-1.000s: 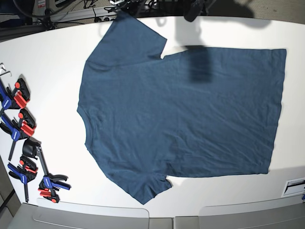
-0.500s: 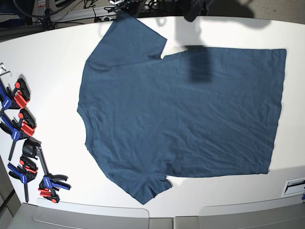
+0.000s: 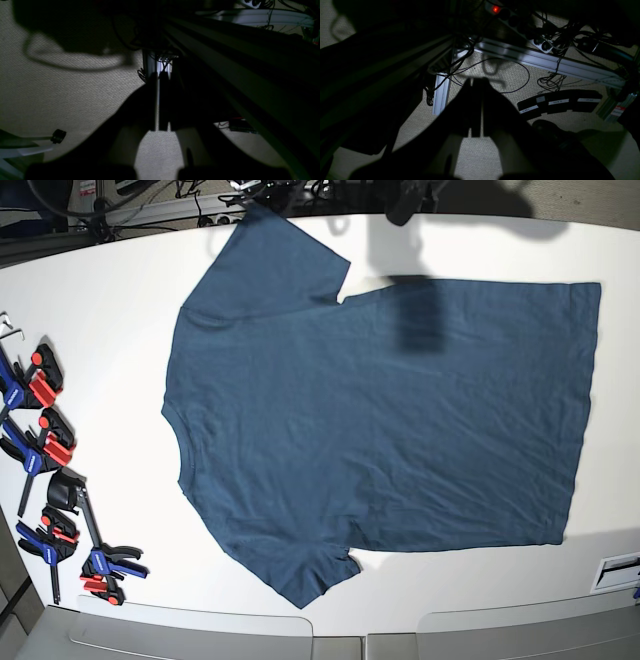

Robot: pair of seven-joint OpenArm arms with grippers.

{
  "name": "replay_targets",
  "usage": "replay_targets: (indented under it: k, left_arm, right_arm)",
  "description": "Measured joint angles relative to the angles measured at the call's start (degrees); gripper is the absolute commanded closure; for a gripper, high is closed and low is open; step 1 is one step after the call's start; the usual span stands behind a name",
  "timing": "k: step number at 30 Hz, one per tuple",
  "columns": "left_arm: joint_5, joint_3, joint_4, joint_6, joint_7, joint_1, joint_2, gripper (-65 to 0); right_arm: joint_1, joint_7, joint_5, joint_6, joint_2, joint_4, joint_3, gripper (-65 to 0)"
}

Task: Fold the T-shirt properly

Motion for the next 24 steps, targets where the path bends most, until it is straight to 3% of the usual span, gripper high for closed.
replay_targets:
  k: [11, 20, 24]
  left_arm:
    - [0.2, 0.1, 0.3, -0.5, 0.1, 4.1, -4.0, 0.0]
    - [0.1, 0.1, 9.4, -0.5, 0.0, 10.8, -9.4, 0.0]
    - [0.2, 0.1, 14.9, -0.5, 0.2, 15.9, -12.3, 0.0]
  right_arm:
    - [-4.4, 0.0, 0.2, 0.0, 4.8, 4.4, 0.0, 0.0]
    - [-11.1, 0.1, 0.1, -0.4, 10.5, 14.3, 0.0, 0.0]
    - [-15.9, 0.0, 0.2, -3.9, 13.4, 21.0, 0.0, 0.0]
